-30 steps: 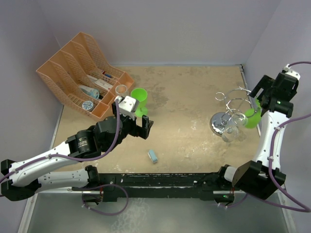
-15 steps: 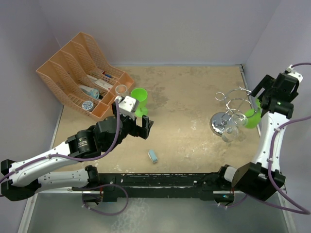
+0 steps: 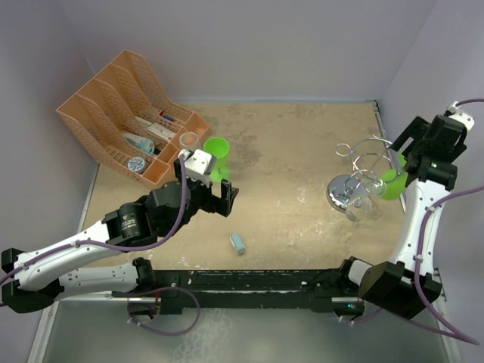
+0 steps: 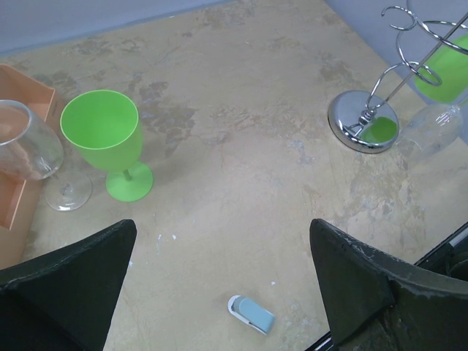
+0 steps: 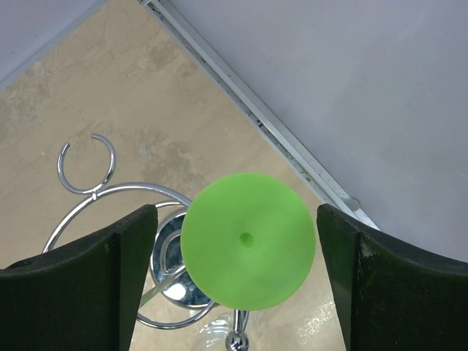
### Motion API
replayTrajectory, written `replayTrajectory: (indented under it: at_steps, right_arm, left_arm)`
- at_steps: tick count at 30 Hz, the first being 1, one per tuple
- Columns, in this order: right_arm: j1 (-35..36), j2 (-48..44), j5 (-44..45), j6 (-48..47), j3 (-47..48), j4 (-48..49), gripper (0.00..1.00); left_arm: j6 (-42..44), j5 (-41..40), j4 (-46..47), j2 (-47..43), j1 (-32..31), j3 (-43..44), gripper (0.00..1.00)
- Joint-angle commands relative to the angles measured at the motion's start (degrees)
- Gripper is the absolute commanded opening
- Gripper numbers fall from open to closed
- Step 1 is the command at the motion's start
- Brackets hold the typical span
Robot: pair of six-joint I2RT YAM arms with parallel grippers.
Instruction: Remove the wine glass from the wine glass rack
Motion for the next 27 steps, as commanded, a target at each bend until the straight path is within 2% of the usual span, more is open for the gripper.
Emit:
replayTrajectory:
  at_steps: [1,6,11,17,22,25,27]
  right_arm:
    - [-0.06,-0.93,1.32,1.51,-0.48,-1.02,0.91]
    - [-0.32,-2.19,3.16,4.06,0.99,-1.17,0.88]
    - [-0.57,-4.7,3.32,7.0,0.85,-0.97,0.9]
    - [-0.85,-10.12,1.69,15.92,-2.26,1.24,1.0]
    - [-0.94,-13.83,0.13,20.97,-5.86,3.44,0.97]
    - [-0.96,-15.34,-0.32,23.89,-7.58,3.22,0.9]
    - [-0.96,-16.69,-0.48,25.35,-8.86,3.57,0.89]
  left_arm:
    - [0.9,-1.07,1.41,-0.73,-0.45,-0.4,1.0]
    - [0.89,-0.98,1.42,-0.66,-0.46,-0.39,1.0]
    - [0.86,-0.97,1.42,-0.72,-0.48,-0.4,1.0]
    - [0.89,-1.07,1.42,-0.91,-0.48,-0.4,1.0]
    - [0.91,-1.15,1.48,-1.36,-0.56,-0.54,1.0]
    - [0.98,-1.39,1.5,-1.55,-0.8,-0.63,1.0]
    - [0.98,-1.55,1.5,-1.69,-1.04,-0.58,1.0]
